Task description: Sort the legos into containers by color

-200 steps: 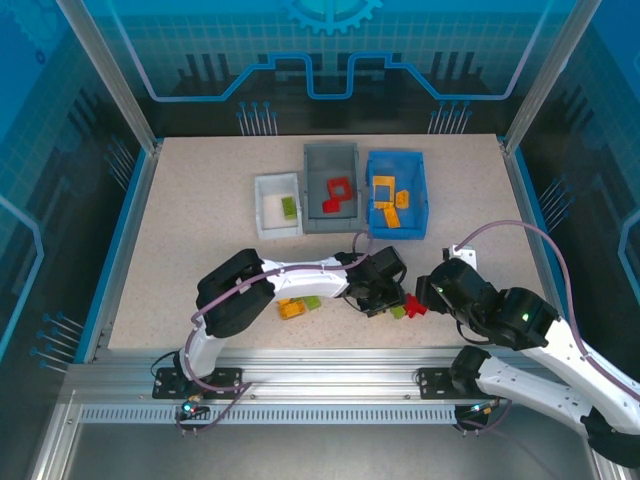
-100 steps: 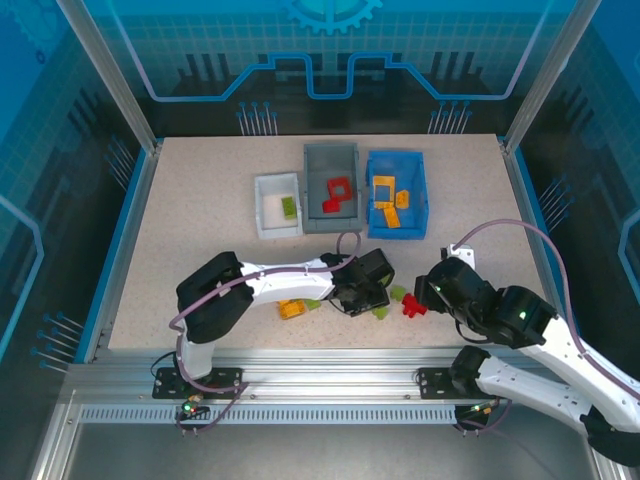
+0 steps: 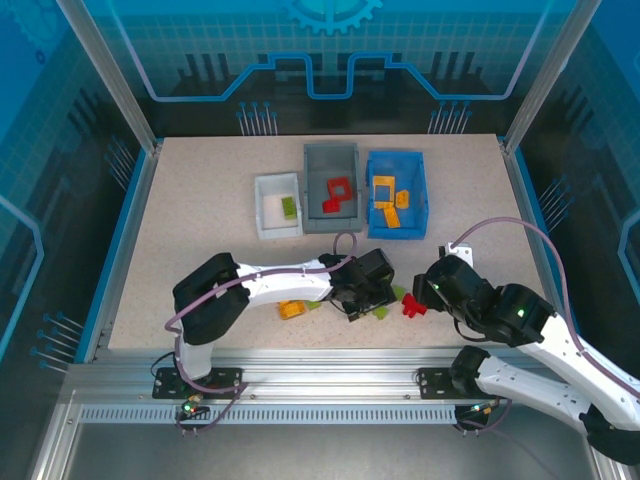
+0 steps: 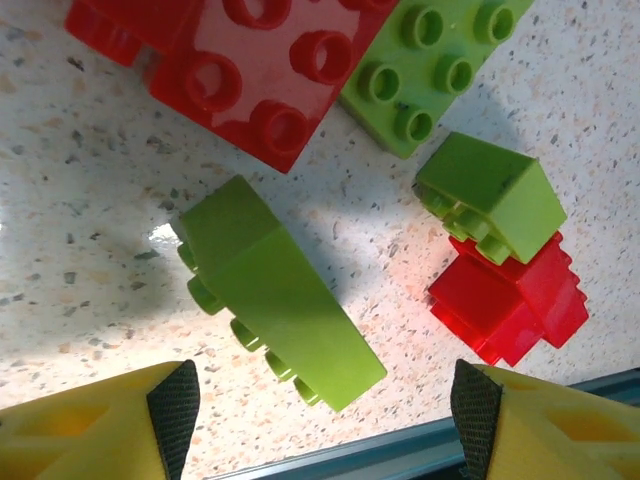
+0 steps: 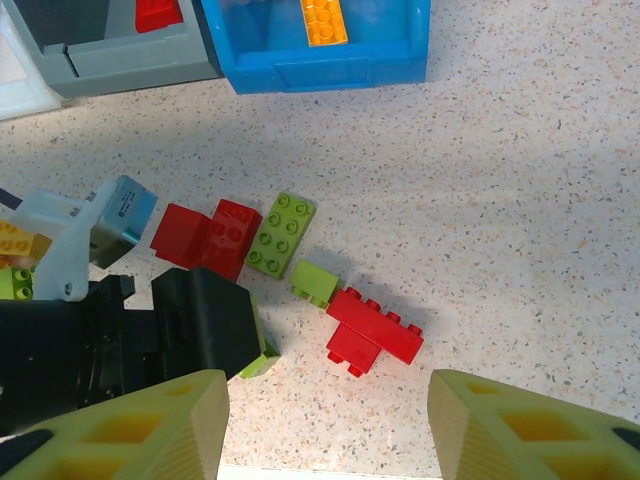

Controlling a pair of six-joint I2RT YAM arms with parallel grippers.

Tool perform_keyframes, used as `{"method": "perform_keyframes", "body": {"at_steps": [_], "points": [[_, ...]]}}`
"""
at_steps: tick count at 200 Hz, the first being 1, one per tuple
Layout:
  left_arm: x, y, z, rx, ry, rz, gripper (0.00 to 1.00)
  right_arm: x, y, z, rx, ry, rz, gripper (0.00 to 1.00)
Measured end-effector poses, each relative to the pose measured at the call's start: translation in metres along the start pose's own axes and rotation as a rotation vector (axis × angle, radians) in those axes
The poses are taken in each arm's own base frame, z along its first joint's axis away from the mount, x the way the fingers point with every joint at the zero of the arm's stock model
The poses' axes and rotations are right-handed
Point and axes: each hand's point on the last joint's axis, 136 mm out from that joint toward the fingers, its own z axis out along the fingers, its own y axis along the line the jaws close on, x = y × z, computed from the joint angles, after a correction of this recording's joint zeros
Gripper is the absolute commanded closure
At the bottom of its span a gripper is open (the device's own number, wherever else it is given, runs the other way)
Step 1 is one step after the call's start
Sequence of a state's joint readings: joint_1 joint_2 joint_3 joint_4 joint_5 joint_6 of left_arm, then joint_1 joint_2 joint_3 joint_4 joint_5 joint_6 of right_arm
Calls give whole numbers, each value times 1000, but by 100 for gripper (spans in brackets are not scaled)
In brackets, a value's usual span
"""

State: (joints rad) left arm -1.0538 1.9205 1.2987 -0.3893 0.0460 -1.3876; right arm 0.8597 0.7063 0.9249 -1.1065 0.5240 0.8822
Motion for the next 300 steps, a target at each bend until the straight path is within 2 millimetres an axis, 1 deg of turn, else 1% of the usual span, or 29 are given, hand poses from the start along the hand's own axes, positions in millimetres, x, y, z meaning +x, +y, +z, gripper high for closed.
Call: {"method": "perform_keyframes", "body": {"at_steps": [20, 38, 59, 73, 102, 123, 142, 156, 165, 177, 191, 200, 204, 207, 211, 218, 236, 255, 271, 281, 290, 300], "points": [[-2, 5, 11, -15, 6, -33, 34, 0, 0, -1, -3, -2, -1, 43], [-2, 12, 23, -41, 19, -61, 42, -3, 4, -3, -32, -19, -5, 40], [-3, 14, 23, -38, 29, -88, 56, -9, 13, -9, -98, -44, -15, 40], [-3, 20, 24, -46, 30, -100, 63, -10, 17, -11, -125, -52, -19, 40], [-3, 24, 22, -40, 28, -102, 70, -10, 19, -11, -141, -47, -24, 39], [-5, 26, 20, -25, 21, -102, 73, -10, 20, -10, -148, -45, -19, 39], [-7, 36, 11, -35, -1, -95, 73, -10, 21, -9, -157, -41, -21, 40], [-10, 41, -3, -40, -28, -78, 74, -11, 25, -9, -178, -43, -26, 40], [-13, 42, -19, -30, -52, -65, 74, -12, 31, -10, -208, -46, -36, 39], [-23, 38, -48, 8, -92, -43, 74, -12, 43, -10, -265, -44, -56, 39], [-45, 30, -89, 70, -152, -28, 74, -14, 60, -11, -339, -46, -80, 39], [-69, 29, -118, 109, -212, -20, 74, -14, 70, -9, -375, -41, -94, 39], [-78, 30, -127, 116, -234, -24, 74, -14, 73, -8, -385, -37, -99, 39], [-89, 32, -137, 119, -260, -21, 74, -14, 77, -5, -394, -30, -105, 39], [-98, 33, -146, 121, -283, -26, 74, -14, 81, -4, -401, -25, -111, 39], [-122, 39, -163, 113, -337, -26, 74, -14, 88, 1, -412, -15, -119, 39], [-177, 60, -193, 54, -448, -33, 74, -16, 107, 14, -437, 8, -134, 39], [-225, 85, -207, -34, -511, -27, 74, -20, 123, 28, -449, 17, -142, 39], [-263, 94, -209, -102, -537, -5, 74, -24, 134, 36, -461, 11, -144, 39], [-286, 96, -204, -142, -544, 15, 74, -27, 140, 42, -464, 4, -144, 38], [-304, 96, -198, -166, -545, 32, 74, -30, 146, 46, -469, -4, -143, 38], [-323, 97, -186, -196, -533, 49, 73, -34, 152, 50, -472, -15, -139, 38]]}}
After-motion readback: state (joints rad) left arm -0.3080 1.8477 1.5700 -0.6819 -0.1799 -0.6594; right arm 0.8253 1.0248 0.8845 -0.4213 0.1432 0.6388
